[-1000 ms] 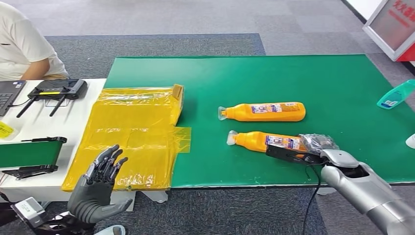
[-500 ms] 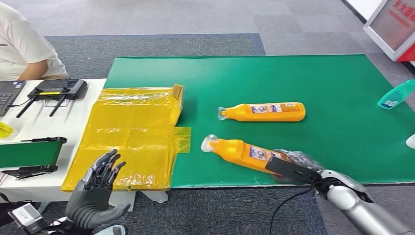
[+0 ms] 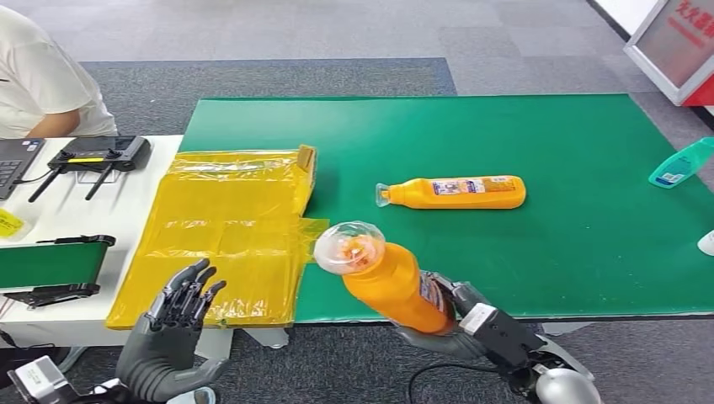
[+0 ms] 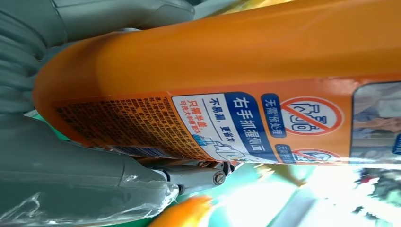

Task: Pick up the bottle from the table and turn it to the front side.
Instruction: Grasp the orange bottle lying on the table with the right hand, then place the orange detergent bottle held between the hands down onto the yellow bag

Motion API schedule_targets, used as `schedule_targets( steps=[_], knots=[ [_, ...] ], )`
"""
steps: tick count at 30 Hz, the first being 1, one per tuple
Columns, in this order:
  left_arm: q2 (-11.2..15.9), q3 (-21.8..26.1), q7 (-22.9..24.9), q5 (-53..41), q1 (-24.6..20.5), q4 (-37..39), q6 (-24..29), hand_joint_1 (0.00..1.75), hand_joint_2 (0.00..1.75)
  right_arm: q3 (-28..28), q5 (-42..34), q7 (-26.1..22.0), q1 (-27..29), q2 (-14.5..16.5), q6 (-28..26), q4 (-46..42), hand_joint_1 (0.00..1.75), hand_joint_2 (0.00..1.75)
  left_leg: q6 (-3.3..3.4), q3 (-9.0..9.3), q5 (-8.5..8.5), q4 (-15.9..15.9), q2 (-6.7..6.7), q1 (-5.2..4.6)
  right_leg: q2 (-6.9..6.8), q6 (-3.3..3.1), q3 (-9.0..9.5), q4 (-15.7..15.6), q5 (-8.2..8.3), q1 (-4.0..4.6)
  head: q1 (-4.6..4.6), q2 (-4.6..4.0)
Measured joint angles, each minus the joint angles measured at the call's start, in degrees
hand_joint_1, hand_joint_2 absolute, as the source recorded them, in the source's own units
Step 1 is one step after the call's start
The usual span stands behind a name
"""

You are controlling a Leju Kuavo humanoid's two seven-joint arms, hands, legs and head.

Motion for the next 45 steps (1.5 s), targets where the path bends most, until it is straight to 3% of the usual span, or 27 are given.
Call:
schedule_targets(
  steps=[6, 14, 25, 35, 45],
  knots=[
    [0.03, -3.8, 5.32, 5.22, -3.05, 1.63, -0.72, 0.0, 1.75, 2.25, 2.55, -2.27, -0.49, 4.02, 1.16, -0.72, 1.75, 1.75, 0.03, 0.01, 0.04, 0.0, 0.0, -0.02, 0.0, 0.02, 0.02, 0.0, 0.05, -0.02, -0.01, 0.0],
    [0.57, -8.09, 7.87, 6.36, -5.96, 4.55, 0.14, 0.0, 1.75, 5.35, 5.99, -2.45, -1.93, 6.01, -0.15, -0.3, 1.75, 1.75, 0.02, 0.0, 0.04, 0.0, 0.0, -0.02, 0.0, 0.01, 0.01, 0.0, 0.05, -0.01, -0.01, 0.0],
    [5.78, -16.17, 10.14, 3.1, -11.04, 7.33, 3.35, 0.0, 1.75, 10.54, 16.09, -0.84, -5.11, 7.09, -7.78, 4.94, 1.75, 1.75, 0.02, 0.0, 0.07, 0.0, 0.0, -0.01, 0.0, 0.01, 0.02, 0.0, 0.05, -0.01, -0.01, 0.0],
    [6.69, -17.34, 12.17, -6.77, -12.61, 6.11, 7.8, 0.0, 1.75, 12.65, 21.01, 1.11, -4.65, 7.46, -10.8, 8.38, 1.75, 1.75, 0.02, 0.0, 0.06, 0.0, 0.0, -0.01, 0.0, 0.01, 0.0, 0.0, 0.04, -0.01, -0.02, 0.0],
    [6.16, -17.06, 12.36, -9.18, -12.78, 4.86, 8.37, 0.0, 1.75, 13.96, 21.17, 1.14, -3.64, 7.5, -10.95, 11.44, 1.75, 1.75, 0.02, 0.01, 0.05, 0.0, 0.0, -0.01, 0.0, 0.0, 0.0, 0.0, 0.04, -0.01, -0.02, 0.0]
  ],
)
